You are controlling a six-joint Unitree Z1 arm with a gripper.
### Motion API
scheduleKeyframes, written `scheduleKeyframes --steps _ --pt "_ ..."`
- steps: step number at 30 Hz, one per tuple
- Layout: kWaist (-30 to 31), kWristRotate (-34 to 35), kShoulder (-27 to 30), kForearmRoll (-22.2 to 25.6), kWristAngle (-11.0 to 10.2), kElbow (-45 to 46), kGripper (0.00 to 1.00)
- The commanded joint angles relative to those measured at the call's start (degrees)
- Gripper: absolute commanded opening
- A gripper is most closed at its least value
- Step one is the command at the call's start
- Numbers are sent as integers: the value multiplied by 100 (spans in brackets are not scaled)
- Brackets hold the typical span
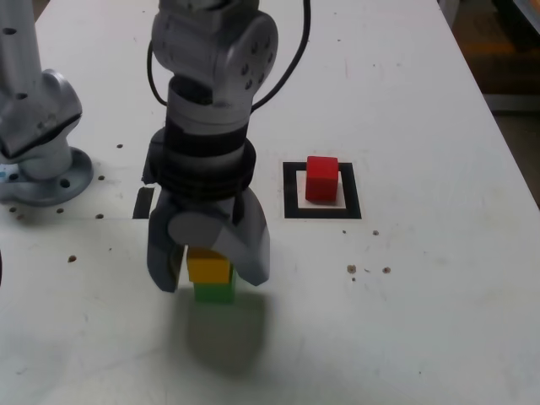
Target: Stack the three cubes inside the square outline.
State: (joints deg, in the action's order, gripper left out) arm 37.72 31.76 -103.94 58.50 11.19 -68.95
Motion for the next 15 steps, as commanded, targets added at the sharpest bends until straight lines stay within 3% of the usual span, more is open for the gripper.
scheduleKeyframes --steps 1,11,15 --pt "7 -15 -20 -5 8 11 76" --pt "7 -12 0 -20 -77 61 41" --pt "7 -12 12 -25 -179 -8 32"
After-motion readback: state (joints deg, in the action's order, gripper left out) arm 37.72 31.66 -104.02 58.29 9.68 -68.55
